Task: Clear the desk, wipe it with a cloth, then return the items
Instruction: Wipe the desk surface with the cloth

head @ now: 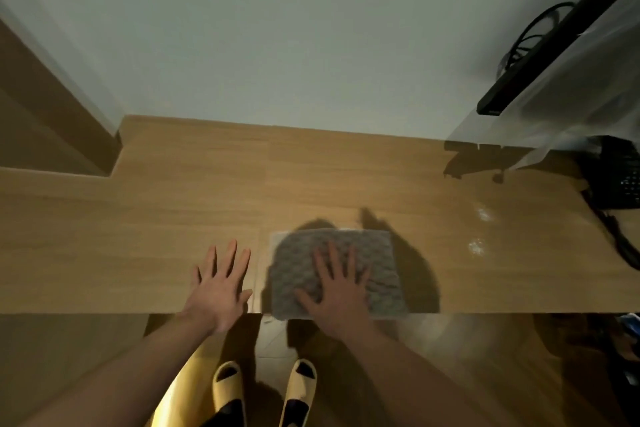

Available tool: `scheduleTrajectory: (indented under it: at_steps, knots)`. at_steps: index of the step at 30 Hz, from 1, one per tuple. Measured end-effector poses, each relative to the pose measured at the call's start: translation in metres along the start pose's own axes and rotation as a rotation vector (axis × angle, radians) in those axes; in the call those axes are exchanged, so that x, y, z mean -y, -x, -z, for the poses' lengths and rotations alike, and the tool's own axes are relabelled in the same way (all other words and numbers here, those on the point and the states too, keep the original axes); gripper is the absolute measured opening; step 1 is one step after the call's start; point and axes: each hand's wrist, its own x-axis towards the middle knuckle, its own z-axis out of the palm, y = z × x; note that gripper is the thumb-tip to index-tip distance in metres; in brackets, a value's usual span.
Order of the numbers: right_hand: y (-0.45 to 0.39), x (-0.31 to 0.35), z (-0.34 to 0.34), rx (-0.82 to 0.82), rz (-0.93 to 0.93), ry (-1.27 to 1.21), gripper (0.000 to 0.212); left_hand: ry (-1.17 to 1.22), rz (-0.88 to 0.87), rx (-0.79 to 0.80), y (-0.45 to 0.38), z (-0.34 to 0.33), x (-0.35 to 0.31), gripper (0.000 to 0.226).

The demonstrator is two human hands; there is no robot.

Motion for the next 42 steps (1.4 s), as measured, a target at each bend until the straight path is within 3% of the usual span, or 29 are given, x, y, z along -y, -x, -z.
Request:
scheduleTrajectory:
  at_steps: [5,11,18,22,25,30,38,42]
  knots:
    - [-0.004,0.045,-0.02,-0.017,0.117,0.065,0.085,-0.009,-0.006,0.058,-0.007,-0.002,0.01,0.085]
    - [0.022,-0.037,-0.004,-0.024,-0.042,0.063,0.082,0.003,-0.002,0.073,-0.002,0.005,0.003,0.087]
    - [0.035,-0.116,0.007,-0.101,-0.227,-0.125,0.06,0.017,-0.027,0.029,-0.006,0.0,0.008,0.089]
    - [0.024,-0.078,0.013,-0.244,-0.116,-0.154,0.061,0.002,-0.035,-0.01,-0.004,-0.002,0.008,0.089]
    - [0.013,-0.029,0.013,-0.146,0.066,-0.116,0.06,-0.03,-0.034,-0.022,-0.002,0.002,0.004,0.089]
    - [0.005,-0.013,-0.004,-0.023,0.056,0.065,0.06,-0.065,-0.103,-0.067,-0.007,0.012,-0.013,0.089]
    - [0.048,-0.149,0.005,-0.072,-0.212,0.034,0.062,-0.093,-0.219,-0.009,-0.017,0.002,-0.086,0.089]
    - [0.078,-0.219,0.029,-0.116,-0.369,-0.207,0.062,-0.151,-0.219,-0.045,-0.021,0.001,-0.116,0.09]
